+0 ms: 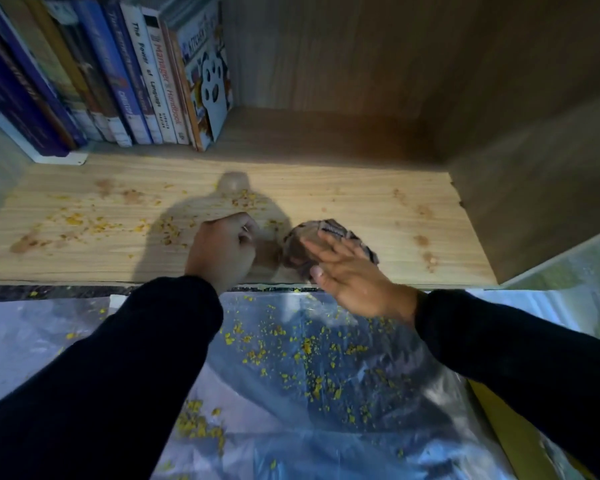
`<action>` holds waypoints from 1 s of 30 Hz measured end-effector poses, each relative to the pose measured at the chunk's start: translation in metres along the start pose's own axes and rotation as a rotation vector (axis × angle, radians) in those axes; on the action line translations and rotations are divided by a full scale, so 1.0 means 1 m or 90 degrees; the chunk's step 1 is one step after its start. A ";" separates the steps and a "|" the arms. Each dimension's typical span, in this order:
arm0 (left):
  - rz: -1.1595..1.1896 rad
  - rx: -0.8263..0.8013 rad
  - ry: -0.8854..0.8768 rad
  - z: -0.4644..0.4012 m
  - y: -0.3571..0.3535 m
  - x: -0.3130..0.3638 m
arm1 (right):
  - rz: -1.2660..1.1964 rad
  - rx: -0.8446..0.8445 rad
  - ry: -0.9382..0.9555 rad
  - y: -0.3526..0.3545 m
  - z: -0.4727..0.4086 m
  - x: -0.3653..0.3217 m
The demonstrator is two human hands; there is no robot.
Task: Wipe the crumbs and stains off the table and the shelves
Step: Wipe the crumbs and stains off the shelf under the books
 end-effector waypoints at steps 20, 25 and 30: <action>-0.236 -0.270 0.187 0.024 0.045 -0.037 | -0.269 0.500 -0.407 0.105 0.001 0.013; -0.166 -0.290 0.217 0.021 0.051 -0.048 | -0.046 0.176 -0.410 0.040 -0.039 0.037; -0.252 -0.272 0.092 0.024 0.055 -0.045 | -0.093 0.213 -0.450 0.046 -0.108 0.048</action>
Point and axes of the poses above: each hand's wrist, its own z-axis away from the middle knuckle, its own y-axis out of the back of the hand, x = y × z, the point moved 2 cm from there along -z, towards the middle knuckle, and after that the axes turned 14 degrees about y, right-handed, at the moved point
